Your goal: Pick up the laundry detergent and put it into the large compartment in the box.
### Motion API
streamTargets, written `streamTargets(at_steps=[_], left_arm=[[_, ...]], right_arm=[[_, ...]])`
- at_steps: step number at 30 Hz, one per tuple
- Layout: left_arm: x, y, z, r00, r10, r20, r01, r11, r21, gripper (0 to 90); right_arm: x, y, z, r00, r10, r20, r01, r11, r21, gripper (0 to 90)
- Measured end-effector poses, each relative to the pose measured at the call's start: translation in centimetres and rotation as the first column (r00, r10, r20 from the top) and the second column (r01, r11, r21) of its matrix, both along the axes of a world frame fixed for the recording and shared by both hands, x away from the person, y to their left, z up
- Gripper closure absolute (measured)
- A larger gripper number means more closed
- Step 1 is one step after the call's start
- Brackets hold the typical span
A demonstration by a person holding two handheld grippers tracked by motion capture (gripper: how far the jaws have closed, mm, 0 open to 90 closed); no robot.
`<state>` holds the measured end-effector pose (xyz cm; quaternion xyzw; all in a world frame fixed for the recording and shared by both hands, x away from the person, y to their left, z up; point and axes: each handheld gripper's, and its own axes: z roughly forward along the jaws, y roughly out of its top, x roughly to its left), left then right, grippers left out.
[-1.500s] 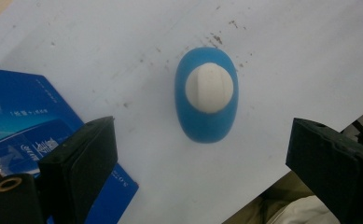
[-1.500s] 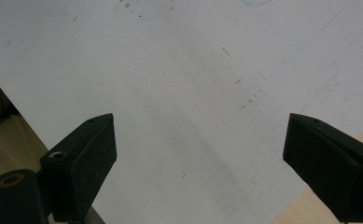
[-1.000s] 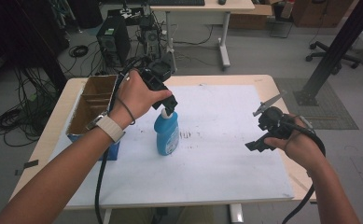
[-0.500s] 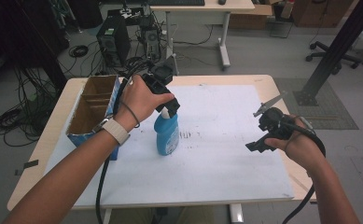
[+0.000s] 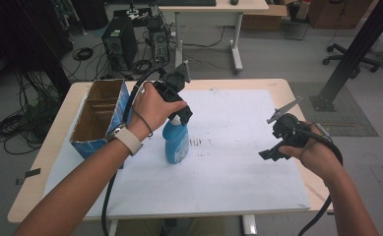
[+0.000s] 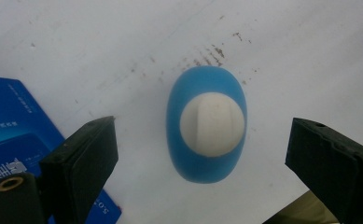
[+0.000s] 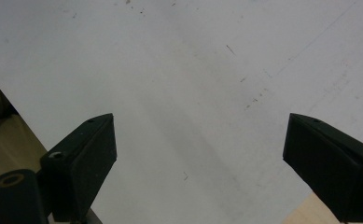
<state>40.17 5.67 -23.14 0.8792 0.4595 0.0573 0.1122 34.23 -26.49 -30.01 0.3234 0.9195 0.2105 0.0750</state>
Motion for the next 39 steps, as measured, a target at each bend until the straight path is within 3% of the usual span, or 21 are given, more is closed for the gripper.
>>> streamTargets(at_steps=[14,25,39], left_arm=[[0.4,0.0,-1.8,0.9999,0.011,-0.006,-0.011,0.9999,-0.009,9.6],[0.4,-0.5,-2.4,1.0,0.006,-0.006,-0.006,1.0,-0.008,9.8],[0.6,-0.6,-4.3,0.9994,-0.01,-0.034,0.009,0.9996,-0.026,10.1]], right_arm=[[0.2,0.1,-0.4,0.9999,-0.002,-0.013,0.002,1.0,-0.003,9.8],[0.4,0.2,-0.6,0.9999,-0.002,-0.016,0.002,1.0,-0.003,9.8],[0.3,0.0,-0.9,0.9997,-0.007,-0.023,0.007,1.0,-0.001,9.8]])
